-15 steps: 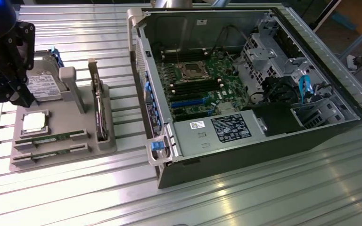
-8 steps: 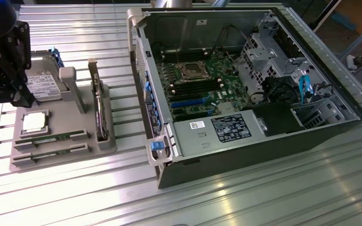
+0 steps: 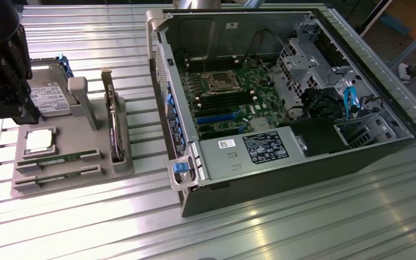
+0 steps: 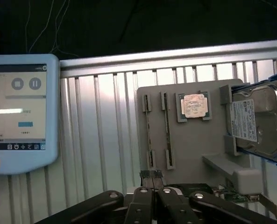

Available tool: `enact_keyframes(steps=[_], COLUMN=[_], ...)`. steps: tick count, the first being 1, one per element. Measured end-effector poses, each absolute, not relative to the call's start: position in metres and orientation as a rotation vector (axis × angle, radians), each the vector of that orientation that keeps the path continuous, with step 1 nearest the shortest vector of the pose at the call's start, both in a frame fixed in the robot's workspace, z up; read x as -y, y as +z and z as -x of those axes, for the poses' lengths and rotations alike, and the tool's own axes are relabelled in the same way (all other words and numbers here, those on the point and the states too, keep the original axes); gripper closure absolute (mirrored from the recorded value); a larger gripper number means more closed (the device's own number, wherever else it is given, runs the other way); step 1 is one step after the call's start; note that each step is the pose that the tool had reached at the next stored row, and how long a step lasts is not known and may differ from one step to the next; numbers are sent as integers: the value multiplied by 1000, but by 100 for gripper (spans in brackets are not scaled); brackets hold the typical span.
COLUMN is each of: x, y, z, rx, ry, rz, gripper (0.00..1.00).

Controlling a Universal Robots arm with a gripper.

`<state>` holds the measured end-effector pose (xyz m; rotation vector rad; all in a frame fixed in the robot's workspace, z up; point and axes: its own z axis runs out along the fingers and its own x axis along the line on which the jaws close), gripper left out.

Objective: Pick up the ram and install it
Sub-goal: 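Pick up the ram and move it above insertion slot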

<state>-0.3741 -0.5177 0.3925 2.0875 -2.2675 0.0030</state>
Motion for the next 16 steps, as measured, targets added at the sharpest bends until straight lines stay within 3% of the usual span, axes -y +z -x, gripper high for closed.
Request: enact_keyframes(steps=[16], x=[518], y=[392], z=[374], rx=[2201], ry=[6], rz=[-2158], gripper=[89])
